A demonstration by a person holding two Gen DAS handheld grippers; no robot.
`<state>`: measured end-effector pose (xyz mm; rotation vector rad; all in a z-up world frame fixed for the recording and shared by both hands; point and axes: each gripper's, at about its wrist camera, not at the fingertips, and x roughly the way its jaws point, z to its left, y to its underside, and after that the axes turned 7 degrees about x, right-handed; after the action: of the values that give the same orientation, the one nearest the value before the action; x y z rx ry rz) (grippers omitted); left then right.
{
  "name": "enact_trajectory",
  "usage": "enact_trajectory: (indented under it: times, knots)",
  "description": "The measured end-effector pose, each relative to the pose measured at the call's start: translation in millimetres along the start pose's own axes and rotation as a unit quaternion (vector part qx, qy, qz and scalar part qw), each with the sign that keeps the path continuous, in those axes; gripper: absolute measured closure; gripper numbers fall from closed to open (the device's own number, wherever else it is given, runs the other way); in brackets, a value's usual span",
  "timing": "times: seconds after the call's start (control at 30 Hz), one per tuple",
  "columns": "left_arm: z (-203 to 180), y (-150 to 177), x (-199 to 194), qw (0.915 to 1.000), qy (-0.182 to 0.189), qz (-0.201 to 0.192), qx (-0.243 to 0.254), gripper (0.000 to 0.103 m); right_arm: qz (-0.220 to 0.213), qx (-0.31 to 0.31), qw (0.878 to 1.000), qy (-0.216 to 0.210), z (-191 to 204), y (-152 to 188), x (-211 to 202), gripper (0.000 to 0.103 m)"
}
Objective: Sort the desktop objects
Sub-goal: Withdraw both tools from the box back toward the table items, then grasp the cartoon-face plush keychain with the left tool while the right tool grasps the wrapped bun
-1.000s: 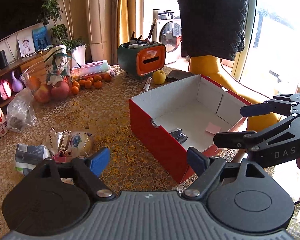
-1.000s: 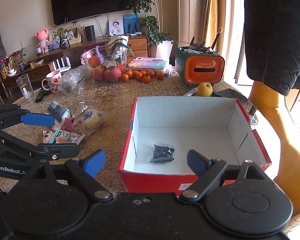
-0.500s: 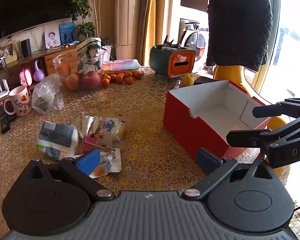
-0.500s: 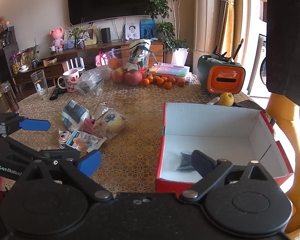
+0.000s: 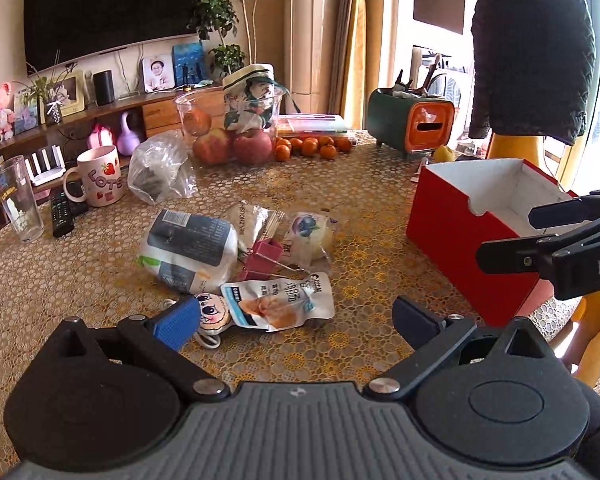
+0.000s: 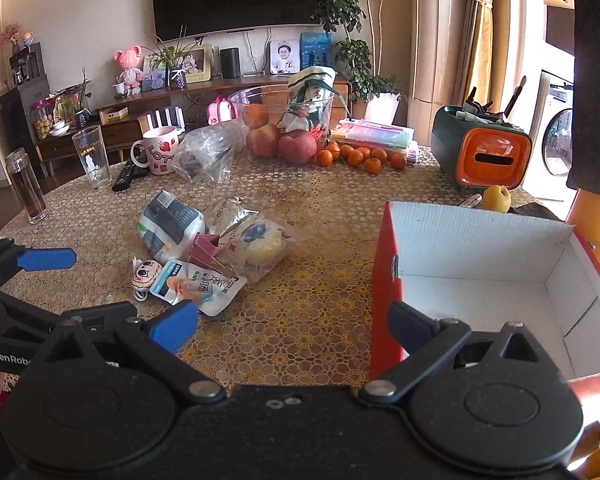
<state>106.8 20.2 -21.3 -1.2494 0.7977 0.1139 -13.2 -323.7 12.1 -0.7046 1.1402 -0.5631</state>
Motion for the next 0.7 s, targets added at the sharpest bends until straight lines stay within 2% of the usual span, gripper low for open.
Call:
enact_trajectory:
  times: [0.43,0.7]
  knots:
    - [23,16,28,0.9998,-0.019,0.007,-0.001,0.000,0.024,0.005,1.000,-0.004,11,-10,53,0.002]
    - [39,21,46,0.9996,-0.023,0.013,-0.011,0.000,0.045,0.000,0.999,-0.012,17,-4,80,0.002]
